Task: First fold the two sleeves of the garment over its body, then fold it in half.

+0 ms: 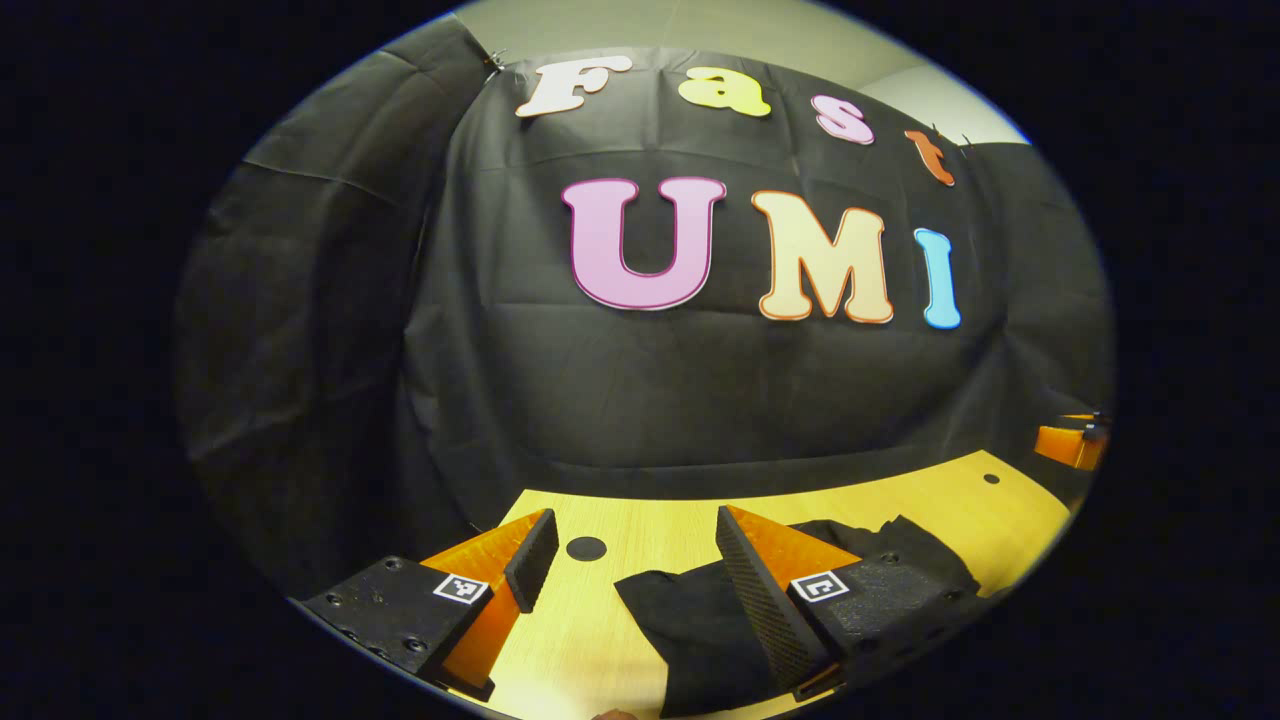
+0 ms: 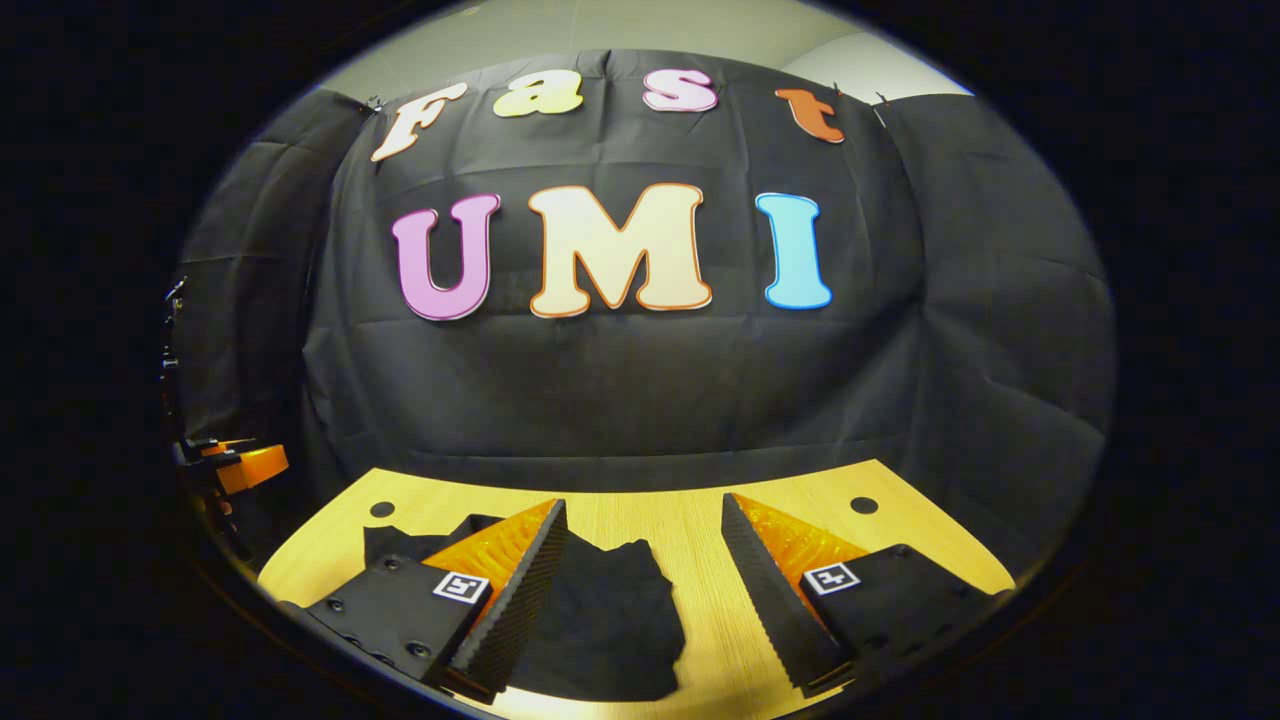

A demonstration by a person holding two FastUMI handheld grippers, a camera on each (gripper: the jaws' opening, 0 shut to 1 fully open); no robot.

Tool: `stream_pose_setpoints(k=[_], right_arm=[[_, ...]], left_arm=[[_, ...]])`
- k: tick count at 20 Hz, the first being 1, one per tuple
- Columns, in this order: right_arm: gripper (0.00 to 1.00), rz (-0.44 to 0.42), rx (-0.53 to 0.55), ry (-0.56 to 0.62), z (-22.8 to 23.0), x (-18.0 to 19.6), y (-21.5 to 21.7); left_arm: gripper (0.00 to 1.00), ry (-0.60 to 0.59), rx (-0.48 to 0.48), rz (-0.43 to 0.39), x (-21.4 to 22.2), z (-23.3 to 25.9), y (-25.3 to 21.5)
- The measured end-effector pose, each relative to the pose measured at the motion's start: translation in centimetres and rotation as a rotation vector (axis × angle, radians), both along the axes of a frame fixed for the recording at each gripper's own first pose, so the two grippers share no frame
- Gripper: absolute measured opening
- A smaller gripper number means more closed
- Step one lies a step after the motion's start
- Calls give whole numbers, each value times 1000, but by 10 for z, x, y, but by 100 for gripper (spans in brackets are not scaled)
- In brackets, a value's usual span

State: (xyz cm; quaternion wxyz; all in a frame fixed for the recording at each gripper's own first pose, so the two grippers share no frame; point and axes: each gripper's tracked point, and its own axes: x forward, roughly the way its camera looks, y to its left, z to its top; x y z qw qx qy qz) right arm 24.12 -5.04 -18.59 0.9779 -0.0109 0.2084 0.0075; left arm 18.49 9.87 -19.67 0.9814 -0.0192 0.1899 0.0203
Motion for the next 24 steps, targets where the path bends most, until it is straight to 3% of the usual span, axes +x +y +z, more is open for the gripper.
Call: stream_pose_setpoints(k=[6, 9, 17, 19, 24], right_arm=[[95, 51, 27, -152, 51, -82, -20], [97, 73, 41, -221, 74, -127, -31], [97, 108, 109, -259, 105, -232, -51], [94, 109, 104, -279, 113, -252, -59], [97, 109, 124, -306, 125, -289, -71]], left_arm=[[93, -106, 82, 18, -68, 67, -29], [93, -134, 64, 52, -106, 92, -46], [92, -215, 91, 101, -194, 163, -59], [93, -238, 92, 106, -206, 179, -61], [93, -286, 76, 72, -227, 203, -83]])
